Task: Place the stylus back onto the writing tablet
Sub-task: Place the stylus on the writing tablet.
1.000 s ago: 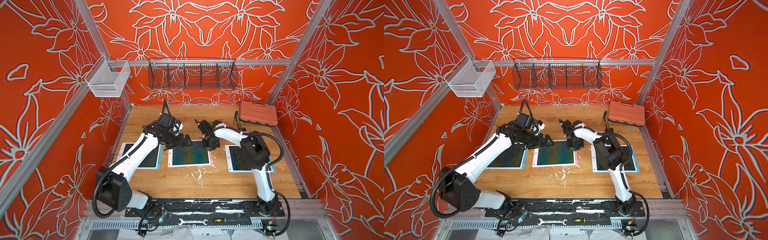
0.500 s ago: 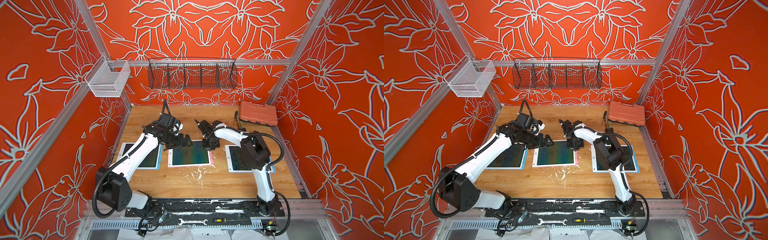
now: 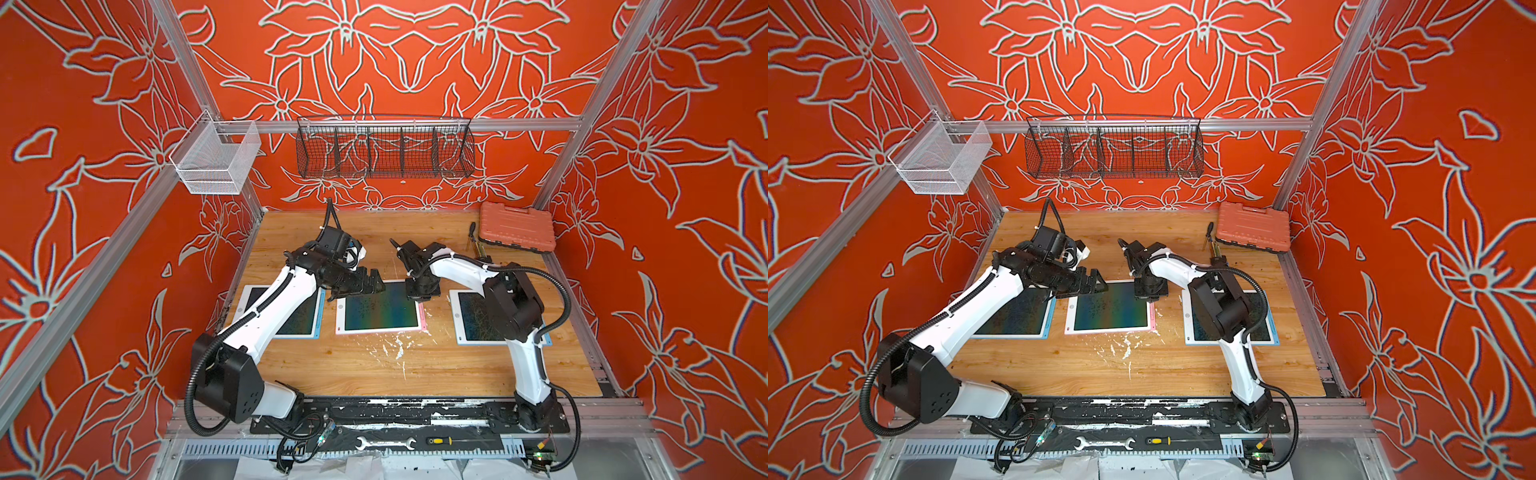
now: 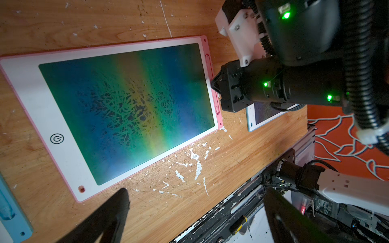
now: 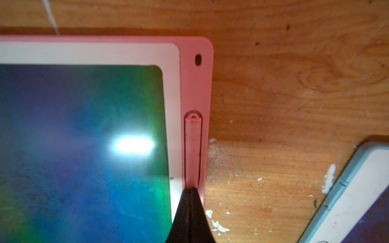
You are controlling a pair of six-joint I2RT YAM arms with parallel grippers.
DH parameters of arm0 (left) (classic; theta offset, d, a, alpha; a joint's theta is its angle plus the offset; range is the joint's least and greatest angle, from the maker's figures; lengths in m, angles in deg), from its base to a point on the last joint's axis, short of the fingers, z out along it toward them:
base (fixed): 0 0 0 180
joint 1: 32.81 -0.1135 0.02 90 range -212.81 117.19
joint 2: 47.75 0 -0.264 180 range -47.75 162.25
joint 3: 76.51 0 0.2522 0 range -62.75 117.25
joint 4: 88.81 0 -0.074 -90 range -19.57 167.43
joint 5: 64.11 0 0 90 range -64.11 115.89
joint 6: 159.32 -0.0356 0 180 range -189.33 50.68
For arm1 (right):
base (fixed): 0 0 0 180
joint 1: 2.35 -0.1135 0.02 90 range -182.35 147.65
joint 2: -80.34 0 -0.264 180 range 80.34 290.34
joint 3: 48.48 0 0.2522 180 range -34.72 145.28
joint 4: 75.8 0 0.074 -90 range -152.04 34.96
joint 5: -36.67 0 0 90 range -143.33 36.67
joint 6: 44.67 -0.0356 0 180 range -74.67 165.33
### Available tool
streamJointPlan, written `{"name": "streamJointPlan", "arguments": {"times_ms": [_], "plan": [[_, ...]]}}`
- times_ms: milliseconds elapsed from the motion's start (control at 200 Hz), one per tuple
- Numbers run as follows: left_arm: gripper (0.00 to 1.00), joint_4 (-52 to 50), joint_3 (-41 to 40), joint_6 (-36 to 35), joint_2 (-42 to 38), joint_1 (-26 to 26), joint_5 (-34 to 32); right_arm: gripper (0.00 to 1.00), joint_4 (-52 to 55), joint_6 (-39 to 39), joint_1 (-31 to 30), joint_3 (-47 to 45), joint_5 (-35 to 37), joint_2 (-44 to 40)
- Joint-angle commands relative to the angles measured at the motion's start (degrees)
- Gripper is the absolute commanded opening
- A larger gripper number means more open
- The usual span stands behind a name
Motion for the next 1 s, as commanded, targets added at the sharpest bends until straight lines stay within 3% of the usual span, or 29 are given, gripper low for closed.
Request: {"name": "streamJointPlan", "arguments": {"times_ms": [0,530,996], "plan": [[0.98,-0.3,-0.6,-0.1,-0.7,-0.3,0.2,0.05,2.2,-1.0,-0.4,-1.6,0.1,1.5],[0.98,-2.9,0.4,0.0,1.4,-0.8,-0.3,0.16,5.2,-0.5,-0.4,9.5,1.2,0.4],[0.99,-4.4,4.9,1.9,9.1,-6.1,0.7,0.21,7.6,0.4,0.4,24.7,1.4,9.1]]}}
